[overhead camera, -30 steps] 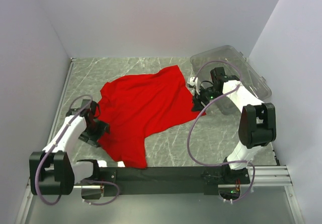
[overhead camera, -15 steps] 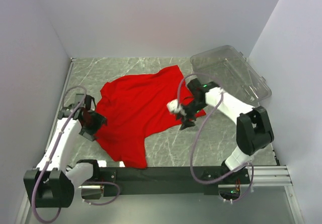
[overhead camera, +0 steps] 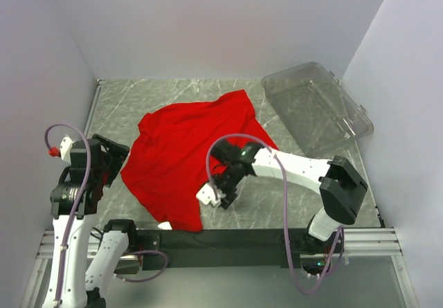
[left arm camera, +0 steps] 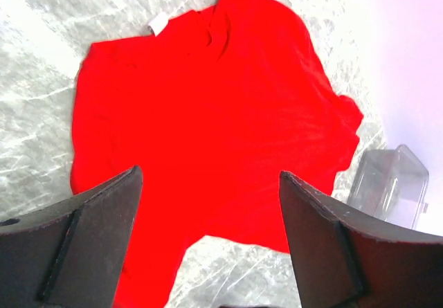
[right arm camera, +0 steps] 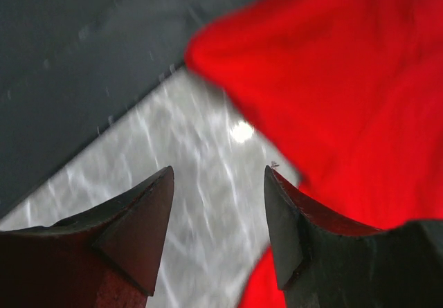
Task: Fold and stack the t-shirts
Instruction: Flatten the tshirt out
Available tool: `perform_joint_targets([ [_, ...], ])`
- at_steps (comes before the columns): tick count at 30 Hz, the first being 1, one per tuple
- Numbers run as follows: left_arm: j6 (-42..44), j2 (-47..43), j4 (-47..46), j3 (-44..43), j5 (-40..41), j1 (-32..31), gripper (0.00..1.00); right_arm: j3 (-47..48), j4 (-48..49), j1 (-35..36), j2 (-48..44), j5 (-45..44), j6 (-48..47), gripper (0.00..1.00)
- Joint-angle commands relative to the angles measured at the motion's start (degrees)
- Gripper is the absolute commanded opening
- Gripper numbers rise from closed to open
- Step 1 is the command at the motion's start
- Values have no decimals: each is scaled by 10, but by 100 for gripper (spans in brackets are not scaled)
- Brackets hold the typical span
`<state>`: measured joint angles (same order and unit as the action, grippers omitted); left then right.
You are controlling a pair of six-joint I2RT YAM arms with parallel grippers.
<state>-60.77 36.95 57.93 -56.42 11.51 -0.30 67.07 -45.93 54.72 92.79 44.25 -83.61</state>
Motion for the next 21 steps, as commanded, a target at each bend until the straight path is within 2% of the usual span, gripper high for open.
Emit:
perform_joint_targets([
  [1, 3, -8, -1, -2, 29, 2, 85, -22, 87, 65, -9, -23, 53, 62],
  [8, 35, -34, 35, -21, 34, 2, 85, -48, 205, 162, 17, -50, 171, 62],
  [11, 38, -44, 49, -20, 31, 2, 85, -45, 242, 183, 39, -61, 217, 61],
  [16, 34, -70, 61, -5, 19, 2, 85, -32, 280, 196, 85, -108, 274, 59],
  [21, 29, -97, 79, 4, 12, 2, 85, -46, 313, 195, 82, -143, 310, 58],
])
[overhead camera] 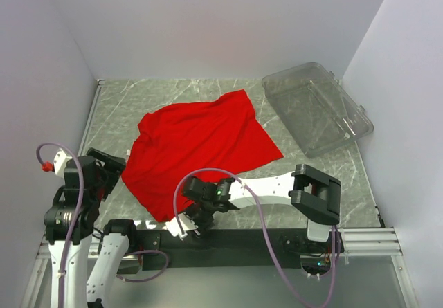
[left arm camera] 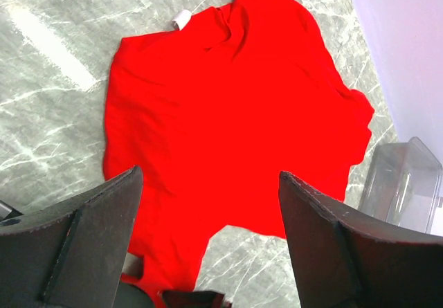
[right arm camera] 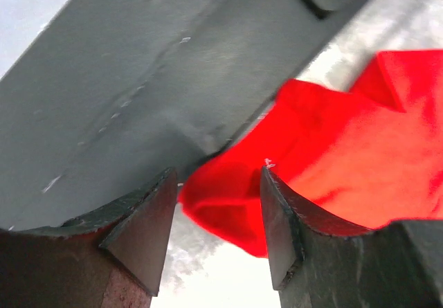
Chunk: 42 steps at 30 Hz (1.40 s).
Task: Fold and stack the t-shirts
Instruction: Flatten the tshirt out
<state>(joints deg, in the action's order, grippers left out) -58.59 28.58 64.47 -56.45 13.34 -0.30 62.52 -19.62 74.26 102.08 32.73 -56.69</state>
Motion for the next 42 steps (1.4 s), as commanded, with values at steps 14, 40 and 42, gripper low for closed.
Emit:
perform_joint_targets([
  [14, 10, -34, 27, 9, -7, 2, 86, -26, 45, 1, 0, -79, 76, 50],
  [40, -28, -60, 7, 54, -3, 2, 86, 270, -34, -163, 43, -66, 140, 2],
  [42, -33, -61, 3, 62, -6, 2, 86, 311, -35, -172, 79, -80, 145, 2],
])
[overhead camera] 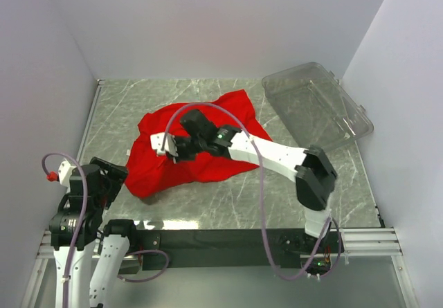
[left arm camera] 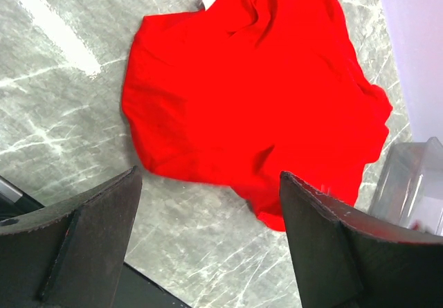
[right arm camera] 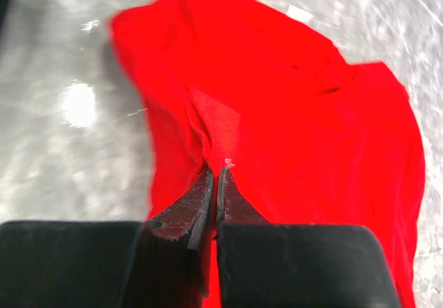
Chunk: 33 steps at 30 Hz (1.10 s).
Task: Fold and stack the t-shirts
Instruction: Flatten the tshirt out
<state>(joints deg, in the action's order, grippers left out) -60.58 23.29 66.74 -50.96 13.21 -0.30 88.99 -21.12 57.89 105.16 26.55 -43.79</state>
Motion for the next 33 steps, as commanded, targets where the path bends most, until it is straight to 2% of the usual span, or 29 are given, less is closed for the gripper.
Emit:
perform_joint_targets([
  [1, -14, -8, -23, 14, -7, 2, 86, 58, -21, -11, 70, -22, 18, 5],
  [3, -16, -7, -35, 24, -20, 2, 86, 93, -20, -15, 91, -36, 27, 11],
  [4, -16, -5, -39, 34, -25, 3, 86, 105, -26, -15, 101, -37, 29, 18],
  [5, -17, -4, -44, 40, -30, 2, 86, 114, -27, -17, 114, -39, 33, 31],
  [8, -24, 7, -56, 61, -46, 2, 86, 123, -15, -28, 117, -51, 55, 44],
  [12, -44, 31, -66, 93, -78, 2, 85, 122, -7, -76, 102, -57, 99, 45],
  [14, -54, 41, -80, 116, -94, 2, 81, 111, -32, -99, 81, -4, 100, 46],
  [16, -53, 63, -96, 140, -135, 2, 77, 87, -73, -133, 56, 54, 59, 46],
  [19, -42, 113, -129, 176, -185, 2, 72, -2, -98, -161, -13, 135, -5, 46],
  [20, -39, 129, -141, 183, -201, 2, 69, -52, -92, -181, -50, 153, -8, 46],
  [22, -22, 180, -160, 189, -216, 2, 68, -88, -91, -203, -79, 167, -13, 46],
  [26, 22, 279, -147, 156, -178, 2, 69, -137, -99, -247, -125, 180, -3, 46],
  [28, 30, 341, -131, 140, -175, 2, 64, -151, -87, -270, -137, 184, 12, 46],
  [31, 20, 368, -95, 110, -139, -28, 64, -172, -76, -298, -166, 192, 21, 46],
  [33, 3, 353, -84, 101, -135, -31, 64, -185, -76, -315, -176, 196, 20, 46],
])
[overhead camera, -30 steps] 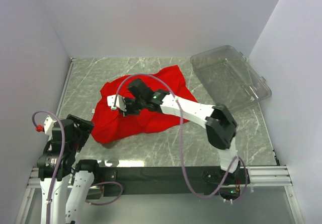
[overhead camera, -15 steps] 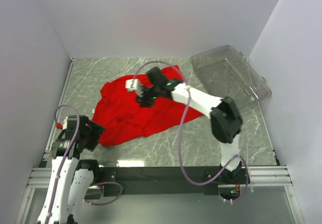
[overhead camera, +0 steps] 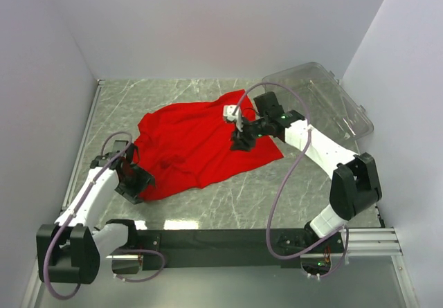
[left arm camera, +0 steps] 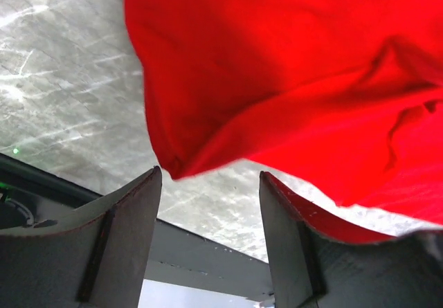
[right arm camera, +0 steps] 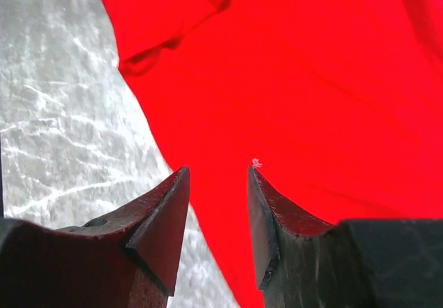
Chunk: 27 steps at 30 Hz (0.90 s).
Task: Fold and stack the t-shirts
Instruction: Flatten the tshirt out
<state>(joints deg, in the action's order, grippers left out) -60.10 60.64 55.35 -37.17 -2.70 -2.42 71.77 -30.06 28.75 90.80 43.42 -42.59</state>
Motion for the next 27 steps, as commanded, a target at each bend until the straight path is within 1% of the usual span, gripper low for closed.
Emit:
perform_joint_targets([
  [1, -9, -27, 36, -40, 24, -10, 63, -17, 12, -30, -43, 31, 8, 46],
  [2, -25, -32, 34, -37, 25, -10, 61, -25, 13, -36, -48, 33, 8, 46],
  [7, -60, -48, 1, 7, 25, -10, 59, -40, 4, -72, -69, 41, 5, 46],
  [9, -74, -61, 4, 15, 25, -10, 57, -49, 1, -81, -75, 41, 1, 46],
  [10, -78, -68, 5, 18, 41, -10, 56, -51, -2, -85, -83, 41, 0, 46],
  [15, -112, -109, 41, 30, 54, -10, 57, -77, -5, -110, -99, 39, -6, 46],
  [17, -121, -114, 34, 40, 54, -10, 57, -87, -3, -117, -106, 38, -5, 46],
  [19, -128, -112, 27, 41, 57, -10, 56, -92, -3, -121, -110, 35, -6, 46],
  [21, -129, -98, 21, 43, 63, -10, 53, -97, -4, -128, -114, 33, -7, 46],
  [25, -123, -75, 4, 51, 67, -10, 52, -103, -12, -145, -122, 31, -12, 46],
  [27, -121, -63, -9, 50, 72, -10, 49, -107, -13, -151, -123, 26, -16, 46],
])
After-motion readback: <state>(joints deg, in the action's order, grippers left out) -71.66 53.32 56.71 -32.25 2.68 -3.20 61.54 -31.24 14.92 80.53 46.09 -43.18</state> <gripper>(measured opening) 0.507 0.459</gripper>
